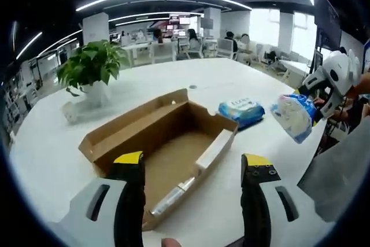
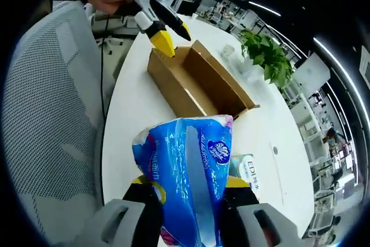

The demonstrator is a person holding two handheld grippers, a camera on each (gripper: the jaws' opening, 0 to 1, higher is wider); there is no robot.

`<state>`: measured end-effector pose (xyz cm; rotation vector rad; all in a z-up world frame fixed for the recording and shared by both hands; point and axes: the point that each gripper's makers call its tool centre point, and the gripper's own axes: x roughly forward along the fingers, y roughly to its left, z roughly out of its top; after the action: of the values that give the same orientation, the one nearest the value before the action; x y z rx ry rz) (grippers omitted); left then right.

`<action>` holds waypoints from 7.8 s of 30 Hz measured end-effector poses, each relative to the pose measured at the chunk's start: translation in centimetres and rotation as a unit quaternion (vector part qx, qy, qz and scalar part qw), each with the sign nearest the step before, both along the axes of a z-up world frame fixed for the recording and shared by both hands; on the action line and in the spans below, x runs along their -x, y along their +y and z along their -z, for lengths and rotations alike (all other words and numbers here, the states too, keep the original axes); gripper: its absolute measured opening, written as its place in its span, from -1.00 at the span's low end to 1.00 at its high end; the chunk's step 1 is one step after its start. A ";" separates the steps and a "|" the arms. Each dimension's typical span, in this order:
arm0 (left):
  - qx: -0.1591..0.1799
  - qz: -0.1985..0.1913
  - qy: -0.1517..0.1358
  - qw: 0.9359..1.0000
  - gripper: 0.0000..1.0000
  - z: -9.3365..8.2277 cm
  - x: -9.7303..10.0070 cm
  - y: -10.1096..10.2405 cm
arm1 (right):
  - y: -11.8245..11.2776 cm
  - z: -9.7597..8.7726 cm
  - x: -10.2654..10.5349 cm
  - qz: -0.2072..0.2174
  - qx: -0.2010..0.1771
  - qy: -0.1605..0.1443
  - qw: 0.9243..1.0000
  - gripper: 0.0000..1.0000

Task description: Operate the shoe box by opening the lid, removing the specified soft item, and placing it in the target area until the item is outside and the box remains undamaged.

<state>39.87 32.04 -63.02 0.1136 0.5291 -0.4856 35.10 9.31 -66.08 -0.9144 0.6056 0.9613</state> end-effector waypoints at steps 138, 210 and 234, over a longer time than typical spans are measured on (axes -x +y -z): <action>-0.074 -0.031 0.024 0.996 0.31 2.2 0.3 2.9 | -18.9 7.8 -13.0 0.106 0.046 0.070 0.991 -0.05; 0.003 -0.005 -0.027 1.000 0.31 -2.1 -0.5 -1.2 | 1.4 -1.5 -11.4 0.161 -0.267 0.082 0.947 0.11; -0.014 0.015 -0.027 0.999 0.32 -1.0 -0.8 -3.0 | 6.9 -2.3 -12.7 0.091 -0.217 0.094 0.967 0.14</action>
<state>40.71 29.04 -61.98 0.1608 0.4826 -0.5040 47.81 16.19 -63.81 -0.3734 0.5966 0.9692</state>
